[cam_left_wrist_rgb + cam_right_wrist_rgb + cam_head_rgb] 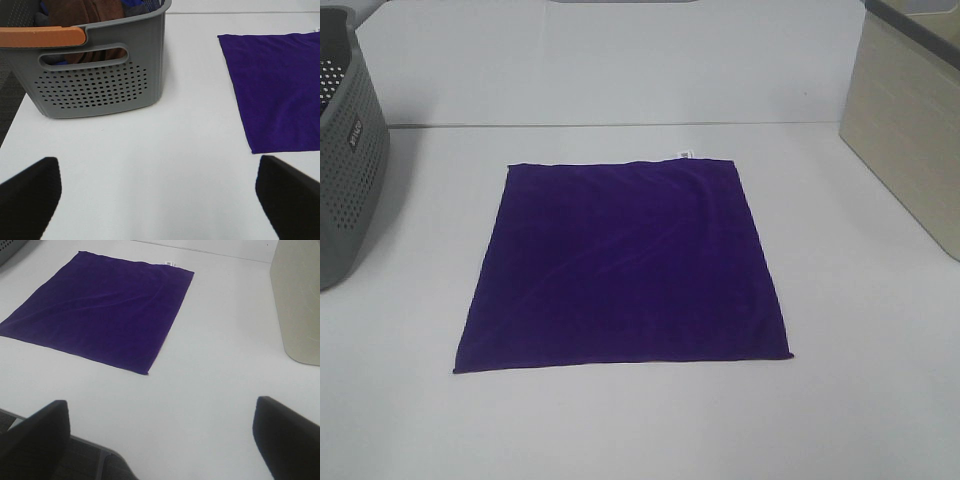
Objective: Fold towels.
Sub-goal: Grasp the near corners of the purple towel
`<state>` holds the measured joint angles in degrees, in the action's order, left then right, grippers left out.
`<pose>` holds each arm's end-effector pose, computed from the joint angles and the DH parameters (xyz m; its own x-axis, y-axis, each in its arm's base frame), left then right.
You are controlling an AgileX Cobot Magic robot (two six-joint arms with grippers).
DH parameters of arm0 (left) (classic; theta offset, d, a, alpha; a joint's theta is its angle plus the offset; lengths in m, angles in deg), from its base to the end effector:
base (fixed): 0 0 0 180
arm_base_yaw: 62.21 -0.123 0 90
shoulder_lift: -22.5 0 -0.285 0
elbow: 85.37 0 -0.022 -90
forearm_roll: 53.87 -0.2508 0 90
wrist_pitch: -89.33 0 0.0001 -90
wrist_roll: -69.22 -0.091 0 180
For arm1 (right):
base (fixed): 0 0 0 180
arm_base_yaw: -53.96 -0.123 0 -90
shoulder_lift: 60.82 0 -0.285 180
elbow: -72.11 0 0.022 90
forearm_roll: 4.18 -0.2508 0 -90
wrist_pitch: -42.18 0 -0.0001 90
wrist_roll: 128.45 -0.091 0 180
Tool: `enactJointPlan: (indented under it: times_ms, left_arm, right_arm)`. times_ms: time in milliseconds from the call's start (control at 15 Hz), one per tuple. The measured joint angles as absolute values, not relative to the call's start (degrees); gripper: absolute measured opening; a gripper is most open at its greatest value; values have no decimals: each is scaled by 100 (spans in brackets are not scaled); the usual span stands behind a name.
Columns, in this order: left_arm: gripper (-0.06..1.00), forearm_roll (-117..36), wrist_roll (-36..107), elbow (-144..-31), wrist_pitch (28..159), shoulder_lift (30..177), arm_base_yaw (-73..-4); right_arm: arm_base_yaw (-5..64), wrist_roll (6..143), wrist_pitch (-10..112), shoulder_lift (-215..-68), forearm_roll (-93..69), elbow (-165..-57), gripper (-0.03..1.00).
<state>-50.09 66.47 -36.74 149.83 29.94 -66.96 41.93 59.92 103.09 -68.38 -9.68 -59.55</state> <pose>-0.0051 -0.0057 0.2775 -0.4454 -0.0215 -0.8951 -0.0246 0.9996 -0.0118 -0.0077 0.0062 0.2785 -0.4094 -0.1883 -0.8927 -0.3231 0.9450 -0.0511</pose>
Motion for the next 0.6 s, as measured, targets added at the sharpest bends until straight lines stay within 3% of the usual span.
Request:
enactJointPlan:
  times_ms: [600]
  left_arm:
    - [99,-5009,6647,-3674,14983,2994,-6696]
  right_arm:
    - [4193,5992,10309,-6838,-968,-5955,96]
